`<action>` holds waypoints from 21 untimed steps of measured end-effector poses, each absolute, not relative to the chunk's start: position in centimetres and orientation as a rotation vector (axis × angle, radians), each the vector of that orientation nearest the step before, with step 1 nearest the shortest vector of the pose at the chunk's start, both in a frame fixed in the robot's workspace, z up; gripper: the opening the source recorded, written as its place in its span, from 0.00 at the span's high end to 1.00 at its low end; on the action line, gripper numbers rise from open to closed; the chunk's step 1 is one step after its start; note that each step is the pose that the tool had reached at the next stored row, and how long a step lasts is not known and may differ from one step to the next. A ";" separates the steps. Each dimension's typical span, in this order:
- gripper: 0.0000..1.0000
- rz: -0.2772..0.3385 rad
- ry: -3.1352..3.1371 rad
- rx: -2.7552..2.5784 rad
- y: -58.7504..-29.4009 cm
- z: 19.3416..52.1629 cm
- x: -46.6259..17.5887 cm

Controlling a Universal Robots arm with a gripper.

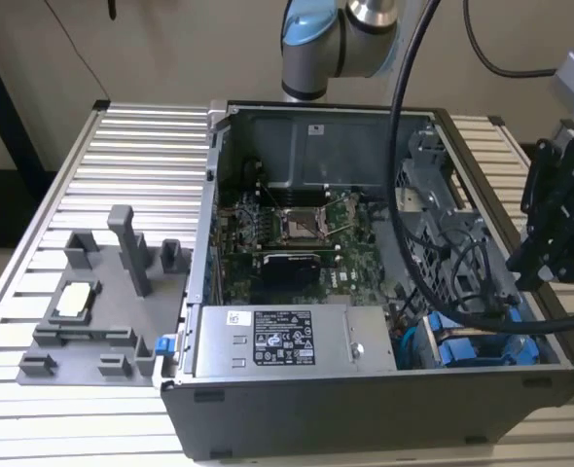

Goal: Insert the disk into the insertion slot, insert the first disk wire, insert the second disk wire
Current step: 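Insert the first disk wire, then insert the second disk wire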

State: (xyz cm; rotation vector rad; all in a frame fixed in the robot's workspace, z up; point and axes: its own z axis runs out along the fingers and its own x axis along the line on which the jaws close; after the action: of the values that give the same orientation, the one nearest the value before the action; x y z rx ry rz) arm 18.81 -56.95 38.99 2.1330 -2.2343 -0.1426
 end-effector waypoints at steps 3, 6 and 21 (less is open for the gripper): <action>0.73 -0.143 -2.234 2.133 -57.0 39.2 18.8; 0.73 -0.143 -2.234 2.133 -56.9 39.2 18.7; 0.73 -0.143 -2.234 2.133 -53.1 38.7 17.0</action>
State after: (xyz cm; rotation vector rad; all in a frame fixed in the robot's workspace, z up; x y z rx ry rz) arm 17.04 -53.12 38.74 2.1328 -2.2341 -0.1426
